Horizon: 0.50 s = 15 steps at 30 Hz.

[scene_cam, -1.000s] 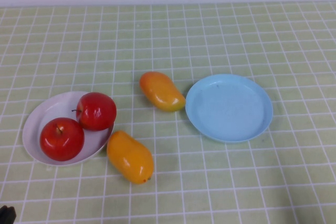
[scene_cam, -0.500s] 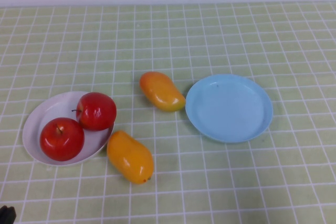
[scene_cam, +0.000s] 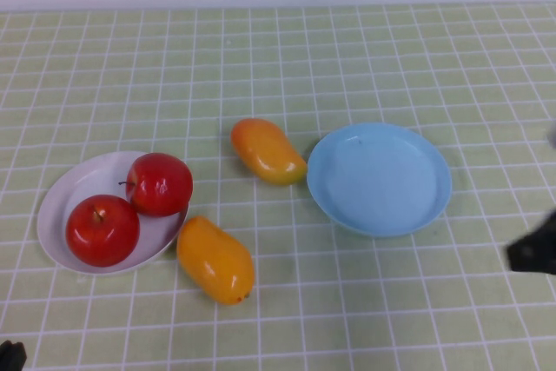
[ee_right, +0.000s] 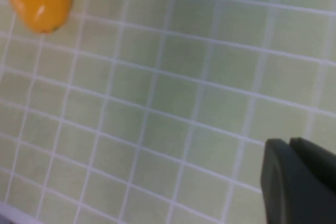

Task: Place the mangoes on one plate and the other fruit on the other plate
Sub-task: Put another type of fruit in the right plate

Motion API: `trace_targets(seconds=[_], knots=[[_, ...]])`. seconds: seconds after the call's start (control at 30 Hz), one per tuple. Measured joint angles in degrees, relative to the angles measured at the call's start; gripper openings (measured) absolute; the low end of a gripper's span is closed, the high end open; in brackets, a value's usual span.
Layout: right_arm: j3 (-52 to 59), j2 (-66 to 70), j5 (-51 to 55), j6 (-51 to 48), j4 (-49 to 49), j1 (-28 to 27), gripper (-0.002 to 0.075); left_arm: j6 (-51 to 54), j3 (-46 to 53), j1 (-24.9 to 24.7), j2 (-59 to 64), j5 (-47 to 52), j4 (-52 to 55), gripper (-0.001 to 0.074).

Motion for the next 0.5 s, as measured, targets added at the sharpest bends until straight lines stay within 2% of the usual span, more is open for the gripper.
trace_targets(seconds=[0.2,0.3,0.37,0.43,0.5], knots=[[-11.97,13.8,-1.12,-0.51,-2.43,15.05,-0.0016,0.0,0.0,0.0,0.0,0.0,0.0,0.0004],[-18.38,20.66,-1.07,-0.63,-2.81,20.96,0.0013,0.0,0.0,0.0,0.0,0.0,0.0,0.0004],[-22.78,25.94,0.0,-0.63,-3.49,24.1,0.0065,0.0,0.0,0.0,0.0,0.0,0.0,0.0004],[-27.68,30.81,1.49,-0.63,-4.89,27.01,0.015,0.0,0.0,0.0,0.0,0.0,0.0,0.0004],[-32.66,36.1,3.2,-0.63,-6.35,29.96,0.0273,0.0,0.0,0.0,0.0,0.0,0.0,0.0004]])
